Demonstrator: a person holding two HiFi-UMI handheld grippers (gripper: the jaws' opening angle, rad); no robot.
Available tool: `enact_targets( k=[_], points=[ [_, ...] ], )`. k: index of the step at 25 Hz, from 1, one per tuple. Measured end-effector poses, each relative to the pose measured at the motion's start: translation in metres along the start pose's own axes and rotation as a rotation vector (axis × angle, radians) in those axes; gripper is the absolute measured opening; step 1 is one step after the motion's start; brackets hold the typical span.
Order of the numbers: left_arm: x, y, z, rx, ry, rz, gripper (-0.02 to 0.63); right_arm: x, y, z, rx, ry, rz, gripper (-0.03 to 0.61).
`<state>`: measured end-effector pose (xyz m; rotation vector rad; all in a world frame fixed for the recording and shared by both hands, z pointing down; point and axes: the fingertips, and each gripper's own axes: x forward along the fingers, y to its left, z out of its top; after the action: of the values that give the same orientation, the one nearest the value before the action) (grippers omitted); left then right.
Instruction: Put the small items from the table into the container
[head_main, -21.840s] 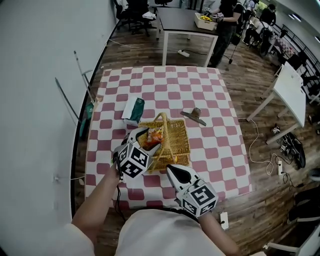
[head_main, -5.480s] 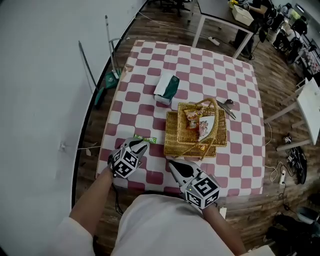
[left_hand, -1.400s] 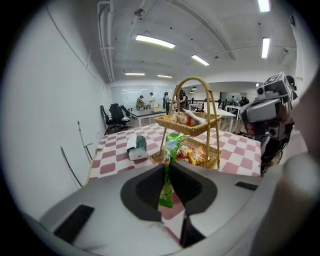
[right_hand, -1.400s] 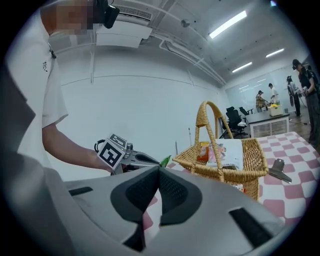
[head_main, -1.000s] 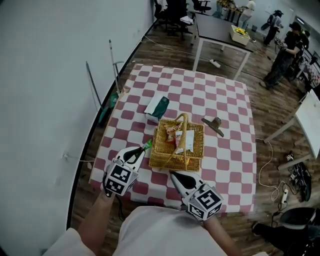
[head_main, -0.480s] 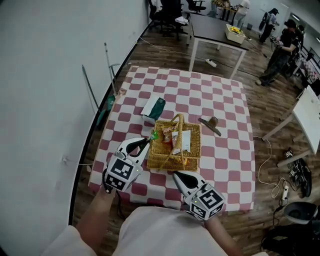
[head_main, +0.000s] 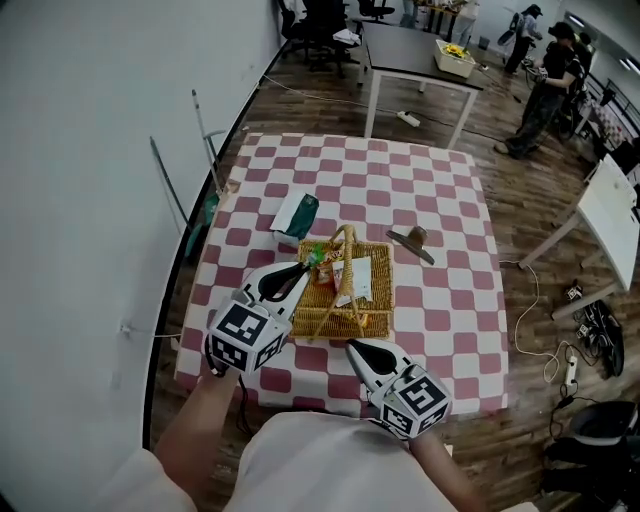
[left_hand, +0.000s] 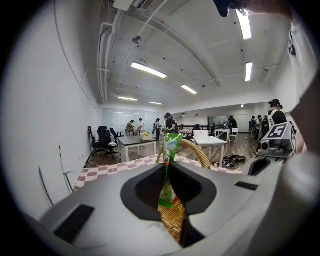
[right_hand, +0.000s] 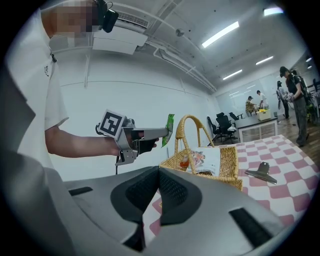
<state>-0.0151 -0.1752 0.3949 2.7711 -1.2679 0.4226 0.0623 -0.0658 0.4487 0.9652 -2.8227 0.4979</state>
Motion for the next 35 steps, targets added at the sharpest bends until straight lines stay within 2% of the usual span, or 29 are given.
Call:
enact_targets(
  k=[8,18,35],
  points=[
    [0.015,-0.014,-0.014,-0.061,0.015,-0.059,0.035,-0.004,-0.010,-0.004,0.015,0.002,-0.030,0.008],
    [0.030,-0.021,-0.040,-0.009,0.140,-0.082,0.037,-0.006,-0.016,-0.004,0.023,-0.003,-0.043,0.008],
    [0.042,-0.032,-0.060,0.033,0.237,-0.112,0.038,-0.011,-0.020,-0.007,0.034,-0.006,-0.065,0.008]
  ],
)
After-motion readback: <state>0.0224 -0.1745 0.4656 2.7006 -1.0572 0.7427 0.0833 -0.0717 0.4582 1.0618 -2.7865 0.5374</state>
